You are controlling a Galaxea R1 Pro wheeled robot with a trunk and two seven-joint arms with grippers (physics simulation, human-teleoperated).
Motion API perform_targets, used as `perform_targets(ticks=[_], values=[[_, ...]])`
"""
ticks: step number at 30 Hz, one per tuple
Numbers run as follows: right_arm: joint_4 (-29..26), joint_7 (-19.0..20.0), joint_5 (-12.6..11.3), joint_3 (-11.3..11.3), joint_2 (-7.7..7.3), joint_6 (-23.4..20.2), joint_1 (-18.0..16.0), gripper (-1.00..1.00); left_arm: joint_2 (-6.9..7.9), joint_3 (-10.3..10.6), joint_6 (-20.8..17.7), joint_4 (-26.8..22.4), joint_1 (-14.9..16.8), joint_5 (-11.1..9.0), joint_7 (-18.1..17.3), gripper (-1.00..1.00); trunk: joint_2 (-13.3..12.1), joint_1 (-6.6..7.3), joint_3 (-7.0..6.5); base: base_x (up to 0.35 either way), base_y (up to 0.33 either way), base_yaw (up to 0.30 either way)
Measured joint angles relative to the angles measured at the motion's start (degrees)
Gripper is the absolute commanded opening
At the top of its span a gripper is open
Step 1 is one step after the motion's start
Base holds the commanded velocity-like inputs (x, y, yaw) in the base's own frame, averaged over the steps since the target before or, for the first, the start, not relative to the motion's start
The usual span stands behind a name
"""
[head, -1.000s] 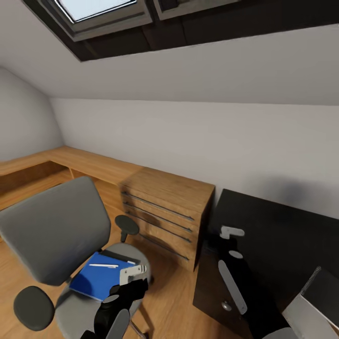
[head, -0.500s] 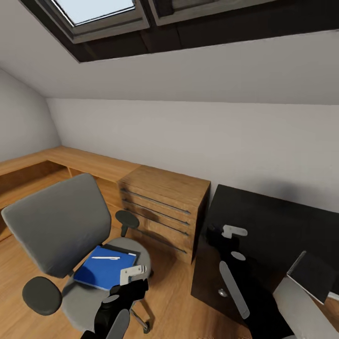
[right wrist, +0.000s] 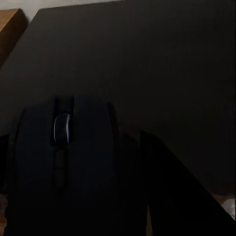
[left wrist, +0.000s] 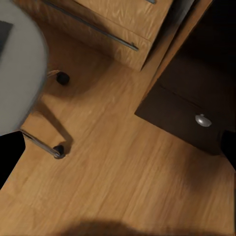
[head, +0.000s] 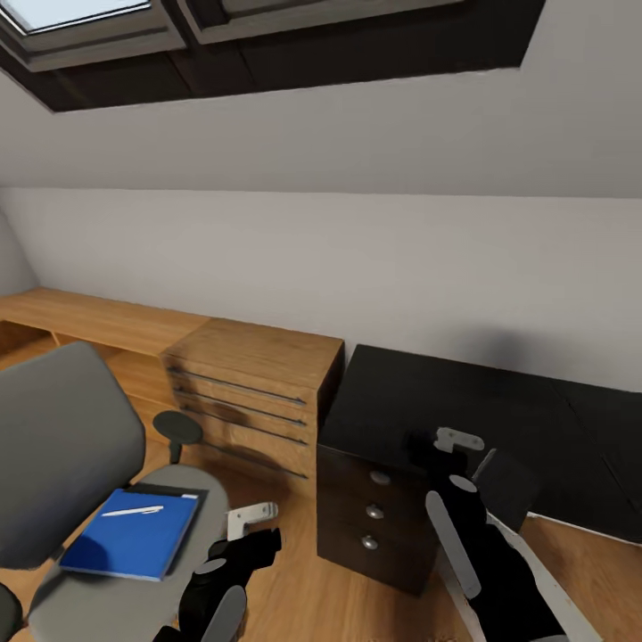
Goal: In the bedroom, organize the workspace by keeping the computer under the desk, ensuring the monitor is on the desk, placing the keyboard on the desk next to the monitor, placing the mouse on the desk next to the keyboard, moving the folder from the swivel chair onto the desk next to the mouse, stacking the notebook on top of the folder with the pen on top of the notebook, and positioning the swivel chair next to the desk.
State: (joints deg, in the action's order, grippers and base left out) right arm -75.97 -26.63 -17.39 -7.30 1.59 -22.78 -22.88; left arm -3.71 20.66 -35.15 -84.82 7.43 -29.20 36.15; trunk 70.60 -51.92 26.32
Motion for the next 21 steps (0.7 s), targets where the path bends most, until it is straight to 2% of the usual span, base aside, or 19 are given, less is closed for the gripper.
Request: perform_targets(ticks=[4,10,11,13,15,18,20,21], values=[[0.0,0.05,-0.02,2.95,0.08,-0.04,0.0,-1.0,0.0,0.01,-0.02,0.0,0.0,-0.06,0.0,1.0,0.0,0.0,0.0,0.0,-0.009,-0.297],[-0.05,0.03,-0.05,3.95,0.06,-0.04,0.0,-1.0,-0.02,0.02,-0.1,0.3,-0.03,-0.04,0.0,1.0,0.0,0.0,0.0,0.0,-0.001,-0.297],[-0.04,0.06,0.0,4.11,-0.03,-0.05,0.0,-1.0,0.18,0.01,-0.02,1.91,-0.57,-0.07,0.0,1.0,0.0,0.0,0.0,0.0,0.0,-0.297],[-0.01,0.07,0.0,4.14,-0.06,-0.03,0.0,-1.0,1.28,0.0,0.21,6.11,-1.73,0.07,0.0,1.0,0.0,0.0,0.01,0.0,0.0,-0.297],[-0.1,0.03,-0.02,4.17,-0.07,-0.04,0.0,-1.0,3.58,0.03,0.42,10.9,-2.34,0.03,-0.03,1.0,0.0,0.0,0.0,0.0,0.0,-0.297],[-0.29,-0.03,-0.04,4.2,-0.12,-0.12,-0.01,-1.0,4.52,-0.04,1.56,14.22,-2.53,0.02,-0.09,1.0,0.0,0.0,0.0,0.0,0.0,-0.186],[-0.4,-0.07,-0.04,4.21,-0.12,-0.17,-0.01,-1.0,4.93,-0.03,4.65,17.61,-2.6,0.0,-0.21,1.0,0.0,0.0,0.0,0.0,0.0,-0.045],[-0.41,-0.08,0.03,4.2,-0.11,-0.12,-0.02,-1.0,5.15,0.41,13.96,23.86,-2.67,-0.03,-2.64,1.0,0.0,0.0,0.01,0.0,0.0,-0.007]])
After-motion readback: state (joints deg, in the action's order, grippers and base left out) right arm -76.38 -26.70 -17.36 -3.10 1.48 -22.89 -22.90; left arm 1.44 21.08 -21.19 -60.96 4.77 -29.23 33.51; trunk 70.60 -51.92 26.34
